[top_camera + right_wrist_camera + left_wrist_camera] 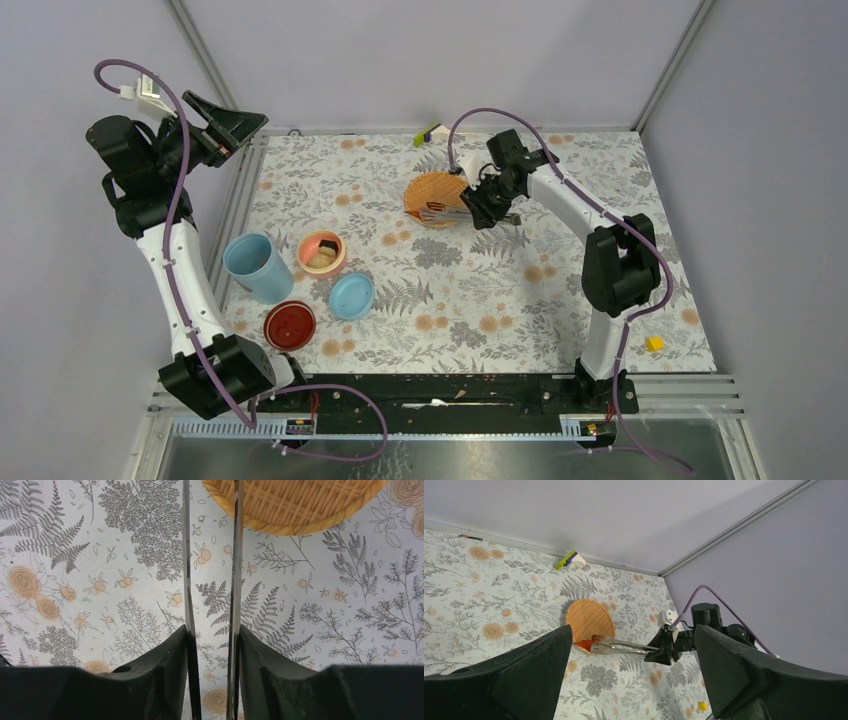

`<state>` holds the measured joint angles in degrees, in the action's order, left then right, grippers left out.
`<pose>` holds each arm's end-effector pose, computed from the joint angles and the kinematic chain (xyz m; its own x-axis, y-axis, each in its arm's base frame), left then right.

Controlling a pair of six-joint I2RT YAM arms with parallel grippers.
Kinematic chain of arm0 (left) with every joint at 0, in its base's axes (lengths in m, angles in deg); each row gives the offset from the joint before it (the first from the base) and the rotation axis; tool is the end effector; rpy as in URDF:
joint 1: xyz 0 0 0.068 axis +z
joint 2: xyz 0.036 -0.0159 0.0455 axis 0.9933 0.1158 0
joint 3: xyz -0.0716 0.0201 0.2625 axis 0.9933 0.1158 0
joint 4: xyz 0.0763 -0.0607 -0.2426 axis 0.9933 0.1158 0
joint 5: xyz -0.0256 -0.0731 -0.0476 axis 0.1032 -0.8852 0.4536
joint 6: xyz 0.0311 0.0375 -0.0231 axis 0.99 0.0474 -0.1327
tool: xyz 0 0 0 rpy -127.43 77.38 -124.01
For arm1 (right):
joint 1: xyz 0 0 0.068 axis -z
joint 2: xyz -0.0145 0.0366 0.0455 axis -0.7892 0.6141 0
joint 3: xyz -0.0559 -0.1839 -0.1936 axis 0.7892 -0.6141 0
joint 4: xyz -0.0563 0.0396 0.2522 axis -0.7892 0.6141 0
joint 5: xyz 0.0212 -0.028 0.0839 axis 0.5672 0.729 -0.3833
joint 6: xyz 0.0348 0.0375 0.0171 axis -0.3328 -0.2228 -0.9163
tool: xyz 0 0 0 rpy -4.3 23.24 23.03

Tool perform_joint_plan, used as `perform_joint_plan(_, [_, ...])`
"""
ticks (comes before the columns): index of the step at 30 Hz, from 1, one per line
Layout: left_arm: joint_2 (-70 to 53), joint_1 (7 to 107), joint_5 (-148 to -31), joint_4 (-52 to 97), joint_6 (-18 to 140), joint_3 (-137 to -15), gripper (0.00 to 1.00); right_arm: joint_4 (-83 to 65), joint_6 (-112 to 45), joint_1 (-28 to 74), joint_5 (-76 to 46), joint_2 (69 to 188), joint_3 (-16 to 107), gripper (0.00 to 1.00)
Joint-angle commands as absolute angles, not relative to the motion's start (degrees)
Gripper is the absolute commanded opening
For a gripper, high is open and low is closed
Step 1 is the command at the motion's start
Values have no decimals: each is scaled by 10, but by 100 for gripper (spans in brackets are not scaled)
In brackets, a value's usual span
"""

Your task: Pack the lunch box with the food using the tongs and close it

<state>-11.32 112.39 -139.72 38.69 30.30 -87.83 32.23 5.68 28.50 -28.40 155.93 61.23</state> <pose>0.2437 0.1006 0.4680 -0.3587 -0.6057 -0.7103 0.3328 0.6279 -0.7036 0.3714 0.1764 0.2538 -0.3756 -0.7101 -0.5956 -0.8805 0.4740 -0.0099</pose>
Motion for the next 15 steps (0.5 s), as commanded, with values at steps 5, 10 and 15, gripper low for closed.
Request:
perform_joint_plan(5, [-112,1122,-1408,359,300,-878,99,337,53,286,-303,1551,641,37])
perform_joint_plan(10, [-113,1122,-1408,360,300,-877,99,337,50,286,-299,1550,650,32])
perform_joint_plan(15, [-113,1122,-1408,359,300,-878,99,336,43,287,-295,1544,659,27])
